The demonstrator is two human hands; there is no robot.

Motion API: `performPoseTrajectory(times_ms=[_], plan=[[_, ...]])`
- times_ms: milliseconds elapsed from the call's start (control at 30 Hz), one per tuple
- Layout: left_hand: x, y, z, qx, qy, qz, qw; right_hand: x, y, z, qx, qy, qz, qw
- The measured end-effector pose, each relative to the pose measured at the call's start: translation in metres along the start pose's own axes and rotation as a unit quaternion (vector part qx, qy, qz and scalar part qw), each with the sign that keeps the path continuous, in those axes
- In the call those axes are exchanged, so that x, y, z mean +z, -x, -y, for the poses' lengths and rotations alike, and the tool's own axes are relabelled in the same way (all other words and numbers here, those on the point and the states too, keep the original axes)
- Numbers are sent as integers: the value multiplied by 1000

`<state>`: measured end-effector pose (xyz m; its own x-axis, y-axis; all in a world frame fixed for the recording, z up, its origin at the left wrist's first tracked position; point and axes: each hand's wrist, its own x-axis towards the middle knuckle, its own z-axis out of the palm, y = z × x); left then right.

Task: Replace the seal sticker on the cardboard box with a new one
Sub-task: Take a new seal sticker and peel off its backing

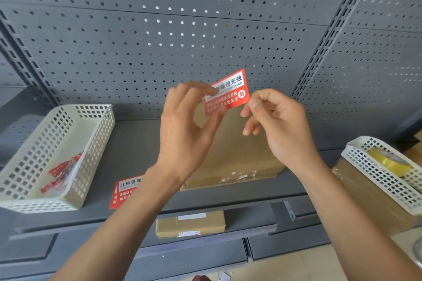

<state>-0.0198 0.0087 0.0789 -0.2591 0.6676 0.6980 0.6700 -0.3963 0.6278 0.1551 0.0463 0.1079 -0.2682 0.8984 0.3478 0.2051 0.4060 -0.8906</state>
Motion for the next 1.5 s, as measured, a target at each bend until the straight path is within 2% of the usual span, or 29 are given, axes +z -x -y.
performPoseTrajectory(times_ms=[133, 533, 700, 967, 1367, 1500], plan=[[2, 1, -18, 2, 58, 37, 998, 5, -1, 7, -46, 30, 24, 998], [6, -11, -23, -13, 88, 32, 996, 0, -14, 12, -151, 127, 27, 980], [10, -13, -22, -1, 65, 32, 997, -3, -18, 6, -161, 145, 27, 976], [18, -21, -23, 94, -32, 11, 995, -8, -26, -1, -180, 168, 9, 969], [31, -30, -19, 65, -31, 10, 997, -7, -35, -11, -160, 128, 5, 979], [32, -35, -18, 54, -8, 19, 998, -8, -40, -13, -170, 158, 10, 973]])
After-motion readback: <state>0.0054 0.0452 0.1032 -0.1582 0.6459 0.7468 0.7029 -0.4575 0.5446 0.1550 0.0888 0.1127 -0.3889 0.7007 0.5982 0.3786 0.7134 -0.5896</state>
